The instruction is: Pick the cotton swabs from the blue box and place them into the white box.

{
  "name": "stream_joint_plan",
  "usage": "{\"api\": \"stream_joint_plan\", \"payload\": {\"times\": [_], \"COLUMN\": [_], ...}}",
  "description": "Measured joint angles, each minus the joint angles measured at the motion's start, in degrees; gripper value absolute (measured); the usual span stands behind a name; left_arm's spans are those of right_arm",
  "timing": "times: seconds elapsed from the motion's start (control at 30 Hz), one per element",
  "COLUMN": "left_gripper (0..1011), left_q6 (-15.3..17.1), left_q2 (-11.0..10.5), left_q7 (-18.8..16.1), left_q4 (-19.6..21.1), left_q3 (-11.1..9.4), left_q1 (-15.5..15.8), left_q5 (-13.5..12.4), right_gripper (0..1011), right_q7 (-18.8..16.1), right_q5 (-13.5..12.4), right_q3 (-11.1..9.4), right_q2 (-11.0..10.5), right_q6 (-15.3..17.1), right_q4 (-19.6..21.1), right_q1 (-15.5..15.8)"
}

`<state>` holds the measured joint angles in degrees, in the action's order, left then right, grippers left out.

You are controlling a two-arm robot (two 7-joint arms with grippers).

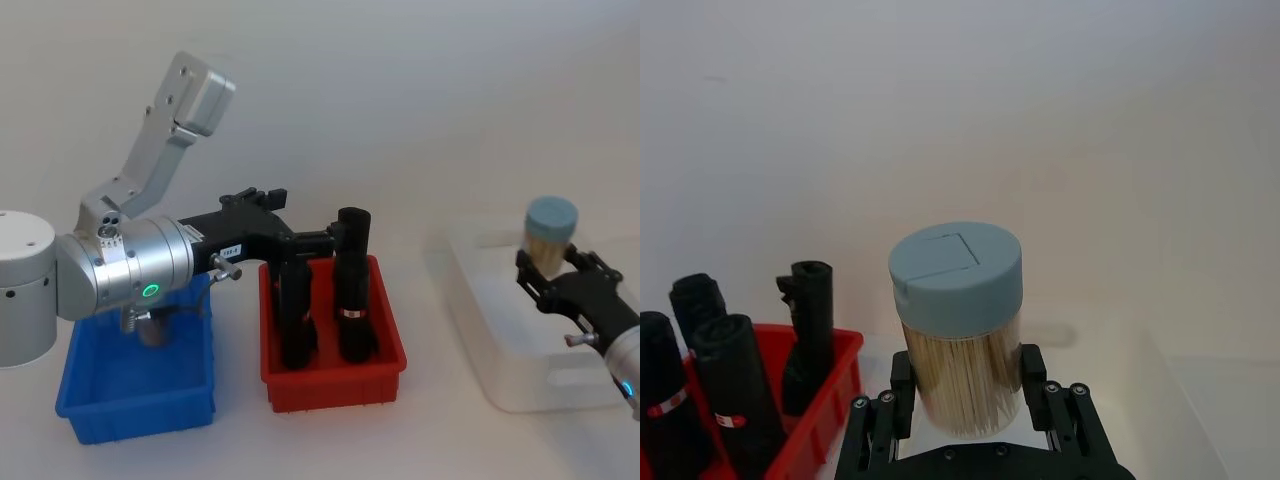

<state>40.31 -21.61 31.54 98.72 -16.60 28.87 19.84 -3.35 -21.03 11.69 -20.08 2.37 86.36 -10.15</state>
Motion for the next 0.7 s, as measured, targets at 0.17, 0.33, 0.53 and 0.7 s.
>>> {"api": "stream_joint_plan", "payload": {"times": [0.17,0.33,0.53,0.7], "left_gripper": [999,999,1000,1000], "left_q6": [0.0,0.0,0.0,0.0], "left_q2": [0.0,0.0,0.0,0.0], "left_q7": [0.0,0.0,0.0,0.0], "left_q4": [0.0,0.0,0.0,0.0], "left_q3": [0.0,0.0,0.0,0.0], "left_q1": [0.0,0.0,0.0,0.0], "left_q5": [0.0,0.0,0.0,0.0], "right_gripper": [634,634,634,647], "right_q7": [0.8,0.7,0.0,-0.8], "right_q5": [-1.3,-2.2,-2.8,-3.0], "right_q3": [-0.6,-1.0,-1.1,-1.2], "right_q2": [-0.2,-0.2,0.0,0.2], "right_q6": [1.0,1.3,1.3,0.9], "right_q4": [-2.4,-4.6,-6.4,-7.8], "right_q1": [-0.1,-0.6,-1.2,-1.7]}}
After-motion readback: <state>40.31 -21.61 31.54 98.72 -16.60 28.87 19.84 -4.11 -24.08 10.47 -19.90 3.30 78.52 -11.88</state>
